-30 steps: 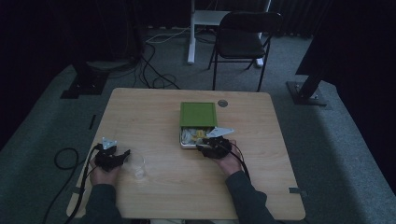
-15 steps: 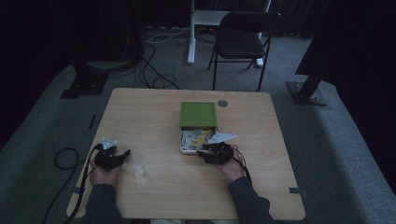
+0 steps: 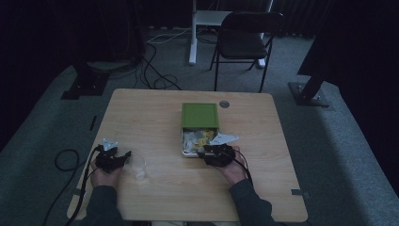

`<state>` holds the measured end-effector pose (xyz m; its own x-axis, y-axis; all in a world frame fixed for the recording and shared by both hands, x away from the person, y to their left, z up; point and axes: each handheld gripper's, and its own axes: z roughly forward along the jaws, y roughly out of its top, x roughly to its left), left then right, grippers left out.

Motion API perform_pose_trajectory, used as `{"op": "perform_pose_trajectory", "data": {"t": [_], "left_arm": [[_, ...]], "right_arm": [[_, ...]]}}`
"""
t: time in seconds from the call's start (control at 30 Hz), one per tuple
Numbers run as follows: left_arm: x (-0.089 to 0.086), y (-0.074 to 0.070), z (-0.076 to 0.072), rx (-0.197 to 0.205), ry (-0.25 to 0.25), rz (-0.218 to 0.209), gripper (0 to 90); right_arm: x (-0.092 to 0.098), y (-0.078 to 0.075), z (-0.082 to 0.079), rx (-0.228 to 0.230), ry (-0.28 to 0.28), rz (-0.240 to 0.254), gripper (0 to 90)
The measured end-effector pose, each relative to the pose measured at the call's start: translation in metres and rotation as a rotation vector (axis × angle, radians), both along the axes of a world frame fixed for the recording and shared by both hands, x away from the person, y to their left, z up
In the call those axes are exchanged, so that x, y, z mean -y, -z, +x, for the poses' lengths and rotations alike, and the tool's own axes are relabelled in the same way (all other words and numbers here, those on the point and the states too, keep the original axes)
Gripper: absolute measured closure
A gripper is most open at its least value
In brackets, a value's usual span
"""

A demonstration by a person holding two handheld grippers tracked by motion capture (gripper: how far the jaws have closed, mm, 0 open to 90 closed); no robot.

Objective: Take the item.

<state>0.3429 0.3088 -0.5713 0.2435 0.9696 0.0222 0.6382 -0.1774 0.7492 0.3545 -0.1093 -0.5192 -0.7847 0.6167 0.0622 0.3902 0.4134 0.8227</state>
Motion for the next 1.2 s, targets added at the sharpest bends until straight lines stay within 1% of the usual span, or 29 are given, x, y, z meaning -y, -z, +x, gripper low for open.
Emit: {"op": "perform_pose_trajectory", "data": {"t": [0.1, 0.17, 0.23, 0.3, 0.43, 0.5, 0.6, 0.73, 0.83, 0.97, 1.03, 1.1, 1.13, 1.17, 1.2], "left_arm": [[0.0, 0.0, 0.0, 0.0, 0.0, 0.0, 35.9], [0.0, 0.0, 0.0, 0.0, 0.0, 0.0, 35.8], [0.0, 0.0, 0.0, 0.0, 0.0, 0.0, 35.8], [0.0, 0.0, 0.0, 0.0, 0.0, 0.0, 35.8], [0.0, 0.0, 0.0, 0.0, 0.0, -0.001, 35.8], [0.0, 0.0, 0.0, 0.001, -0.001, -0.002, 35.8], [0.0, 0.0, 0.0, 0.002, -0.001, -0.003, 35.8], [0.0, 0.0, 0.0, 0.0, -0.001, -0.002, 35.8], [0.0, 0.0, 0.0, 0.001, -0.002, -0.003, 35.8], [0.0, 0.0, 0.0, 0.001, -0.002, -0.003, 35.8], [0.0, 0.0, 0.0, 0.001, -0.001, -0.003, 35.7], [0.0, 0.0, 0.0, 0.001, -0.002, -0.001, 35.7], [0.0, 0.0, 0.0, 0.001, -0.002, -0.001, 35.7], [0.0, 0.0, 0.0, 0.001, -0.001, -0.001, 35.7], [0.0, 0.0, 0.0, 0.001, -0.001, -0.001, 35.7]], "right_arm": [[-0.006, -0.007, 0.001, 0.034, 0.014, 0.004, 55.6], [-0.011, -0.009, 0.003, 0.046, 0.03, 0.008, 55.6], [-0.015, -0.01, 0.006, 0.05, 0.048, 0.001, 56.1], [-0.019, -0.01, 0.008, 0.052, 0.059, 0.006, 56.4], [-0.024, -0.01, 0.01, 0.074, 0.084, -0.009, 56.9], [-0.028, -0.01, 0.012, 0.074, 0.102, -0.009, 57.4], [-0.03, -0.01, 0.013, 0.075, 0.107, -0.012, 57.5], [-0.039, -0.012, 0.018, 0.098, 0.133, -0.05, 56.8], [-0.042, -0.01, 0.021, 0.095, 0.142, -0.07, 56.0], [-0.043, -0.009, 0.022, 0.093, 0.147, -0.085, 56.0], [-0.044, -0.006, 0.023, 0.09, 0.151, -0.104, 57.8], [-0.043, -0.005, 0.023, 0.085, 0.16, -0.096, 60.7], [-0.043, -0.005, 0.023, 0.085, 0.16, -0.096, 60.7], [-0.041, -0.007, 0.023, 0.09, 0.167, -0.089, 66.4], [-0.04, -0.008, 0.023, 0.092, 0.17, -0.091, 68.6]]}}
